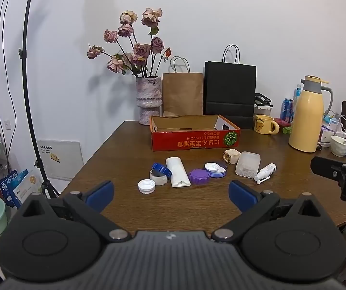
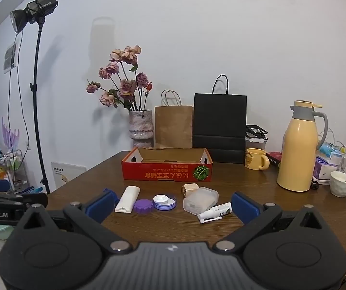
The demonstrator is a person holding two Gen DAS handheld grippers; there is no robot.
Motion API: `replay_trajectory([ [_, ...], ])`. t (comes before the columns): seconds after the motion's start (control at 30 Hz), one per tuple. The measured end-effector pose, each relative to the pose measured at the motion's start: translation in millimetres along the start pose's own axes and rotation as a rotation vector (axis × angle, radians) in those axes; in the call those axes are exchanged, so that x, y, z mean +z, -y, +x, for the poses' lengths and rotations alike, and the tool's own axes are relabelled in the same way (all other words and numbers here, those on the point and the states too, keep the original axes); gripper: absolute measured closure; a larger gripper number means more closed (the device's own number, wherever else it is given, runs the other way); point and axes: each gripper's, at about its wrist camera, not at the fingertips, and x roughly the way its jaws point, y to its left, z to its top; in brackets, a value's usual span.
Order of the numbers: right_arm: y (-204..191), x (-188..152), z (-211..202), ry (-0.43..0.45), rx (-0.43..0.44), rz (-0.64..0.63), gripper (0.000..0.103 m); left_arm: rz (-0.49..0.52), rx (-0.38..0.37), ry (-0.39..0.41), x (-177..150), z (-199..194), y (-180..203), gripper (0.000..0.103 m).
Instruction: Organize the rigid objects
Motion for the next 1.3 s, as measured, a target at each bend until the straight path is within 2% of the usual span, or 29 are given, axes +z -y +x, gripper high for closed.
replay_trajectory([
  [1.3,-10.7,4.4,-2.9,-0.010,-0.013,-0.008,0.000,-0.002,-0.005,0.001,0.0,-0.5,-4.3,0.000],
])
